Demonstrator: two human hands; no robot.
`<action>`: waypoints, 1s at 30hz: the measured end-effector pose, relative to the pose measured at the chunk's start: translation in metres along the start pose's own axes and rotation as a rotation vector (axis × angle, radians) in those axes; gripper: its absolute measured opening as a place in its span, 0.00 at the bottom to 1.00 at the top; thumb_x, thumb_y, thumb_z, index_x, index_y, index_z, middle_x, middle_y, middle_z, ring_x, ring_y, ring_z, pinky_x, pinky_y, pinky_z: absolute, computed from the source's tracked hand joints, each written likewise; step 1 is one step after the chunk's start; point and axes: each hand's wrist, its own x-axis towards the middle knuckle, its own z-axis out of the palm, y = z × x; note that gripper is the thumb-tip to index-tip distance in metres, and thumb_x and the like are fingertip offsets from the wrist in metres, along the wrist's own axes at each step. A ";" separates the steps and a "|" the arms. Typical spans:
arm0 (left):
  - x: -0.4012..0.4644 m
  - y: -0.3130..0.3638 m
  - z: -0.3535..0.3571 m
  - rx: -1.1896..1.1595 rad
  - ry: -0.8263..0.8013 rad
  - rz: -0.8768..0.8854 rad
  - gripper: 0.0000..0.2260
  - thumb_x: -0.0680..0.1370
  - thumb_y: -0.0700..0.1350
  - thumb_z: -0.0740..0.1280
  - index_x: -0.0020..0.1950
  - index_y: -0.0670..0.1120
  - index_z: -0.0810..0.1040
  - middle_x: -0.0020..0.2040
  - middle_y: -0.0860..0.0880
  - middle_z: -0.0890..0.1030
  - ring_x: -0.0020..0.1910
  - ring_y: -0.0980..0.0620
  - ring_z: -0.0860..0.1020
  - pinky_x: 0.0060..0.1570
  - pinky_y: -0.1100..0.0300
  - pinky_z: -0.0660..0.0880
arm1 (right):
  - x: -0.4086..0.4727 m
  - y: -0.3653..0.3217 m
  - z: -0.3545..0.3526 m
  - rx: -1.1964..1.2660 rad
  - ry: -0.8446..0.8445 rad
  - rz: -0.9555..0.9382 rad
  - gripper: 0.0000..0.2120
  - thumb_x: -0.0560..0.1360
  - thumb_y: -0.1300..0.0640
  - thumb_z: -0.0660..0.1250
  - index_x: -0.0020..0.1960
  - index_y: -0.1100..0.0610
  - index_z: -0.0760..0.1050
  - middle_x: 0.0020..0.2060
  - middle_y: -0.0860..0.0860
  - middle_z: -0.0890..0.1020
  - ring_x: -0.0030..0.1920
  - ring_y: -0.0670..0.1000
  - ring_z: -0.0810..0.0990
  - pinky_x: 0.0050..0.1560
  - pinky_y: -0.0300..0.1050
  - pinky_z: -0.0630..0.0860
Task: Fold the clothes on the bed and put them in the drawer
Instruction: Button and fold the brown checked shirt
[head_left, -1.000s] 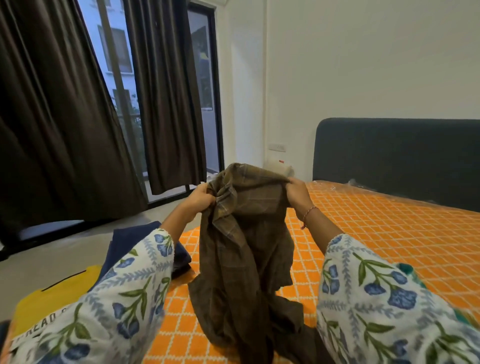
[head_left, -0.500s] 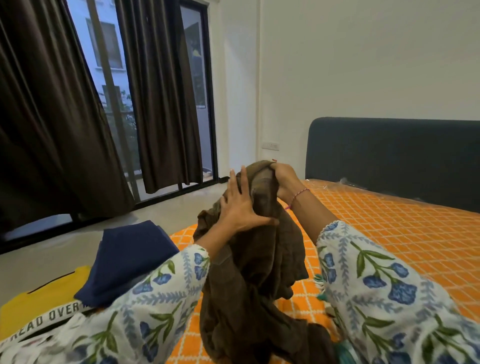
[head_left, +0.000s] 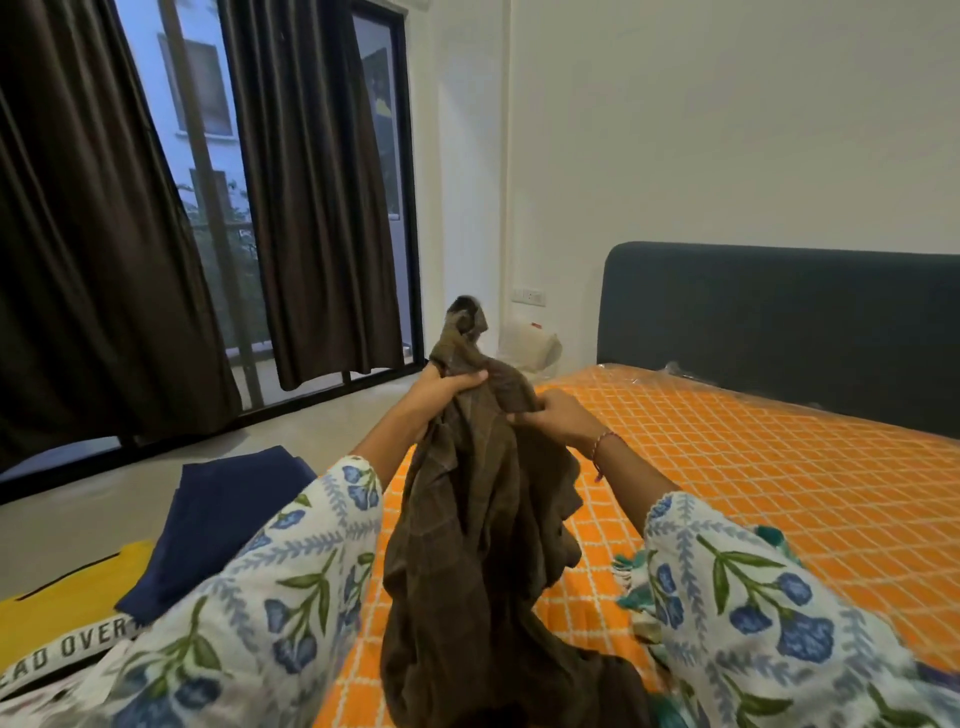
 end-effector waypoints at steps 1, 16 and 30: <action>0.002 0.000 -0.003 0.208 0.093 -0.025 0.35 0.73 0.47 0.73 0.74 0.42 0.61 0.70 0.38 0.69 0.62 0.44 0.74 0.60 0.53 0.74 | 0.003 -0.005 0.000 0.004 0.087 0.006 0.16 0.75 0.52 0.69 0.53 0.66 0.80 0.49 0.60 0.83 0.52 0.59 0.80 0.52 0.49 0.74; -0.017 -0.011 0.023 0.318 0.019 0.003 0.27 0.73 0.39 0.70 0.69 0.45 0.63 0.61 0.43 0.75 0.58 0.45 0.75 0.58 0.51 0.75 | 0.024 -0.065 0.025 1.147 0.249 0.296 0.09 0.79 0.67 0.59 0.41 0.62 0.72 0.37 0.57 0.77 0.36 0.53 0.77 0.36 0.48 0.77; -0.016 0.079 -0.015 0.211 0.028 0.007 0.08 0.76 0.42 0.59 0.40 0.43 0.76 0.38 0.45 0.77 0.39 0.47 0.75 0.47 0.53 0.72 | 0.025 -0.056 -0.006 0.053 0.105 -0.250 0.26 0.70 0.60 0.73 0.66 0.55 0.70 0.59 0.55 0.75 0.62 0.55 0.71 0.63 0.49 0.69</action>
